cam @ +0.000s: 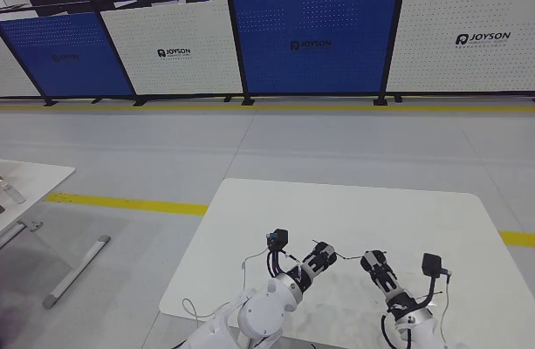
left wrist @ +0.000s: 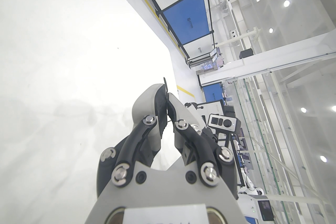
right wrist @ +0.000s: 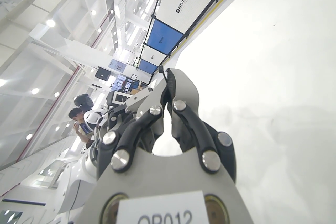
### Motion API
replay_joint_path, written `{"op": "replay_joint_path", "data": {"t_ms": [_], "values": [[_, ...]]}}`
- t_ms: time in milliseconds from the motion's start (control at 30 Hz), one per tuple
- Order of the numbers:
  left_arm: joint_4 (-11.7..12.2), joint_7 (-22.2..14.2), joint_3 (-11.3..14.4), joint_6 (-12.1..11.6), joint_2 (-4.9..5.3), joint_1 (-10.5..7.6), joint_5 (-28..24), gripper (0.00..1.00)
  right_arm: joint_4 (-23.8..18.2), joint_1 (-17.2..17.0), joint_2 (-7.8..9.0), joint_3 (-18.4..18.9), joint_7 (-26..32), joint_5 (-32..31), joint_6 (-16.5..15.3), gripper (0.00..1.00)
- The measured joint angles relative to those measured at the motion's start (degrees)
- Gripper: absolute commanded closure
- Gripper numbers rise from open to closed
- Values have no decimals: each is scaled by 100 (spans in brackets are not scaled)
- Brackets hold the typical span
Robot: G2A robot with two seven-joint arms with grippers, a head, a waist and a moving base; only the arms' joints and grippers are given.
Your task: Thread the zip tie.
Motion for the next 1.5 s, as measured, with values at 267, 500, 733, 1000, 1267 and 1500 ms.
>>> {"op": "replay_joint_path", "data": {"t_ms": [267,500,733,1000,1267,1500], "values": [[0,0,0,0,0,0,0,100,-4,0,-34,35,64,-31,62,100],[0,0,0,0,0,0,0,100,66,67,-69,18,198,-5,67,100],[0,0,0,0,0,0,0,100,118,63,-98,47,219,2,-9,100],[0,0,0,0,0,0,0,100,134,62,-105,51,219,38,-77,100],[0,0,0,0,0,0,0,100,210,26,-133,110,98,103,-268,100],[0,0,0,0,0,0,0,100,225,21,-155,141,216,144,-276,100]]}}
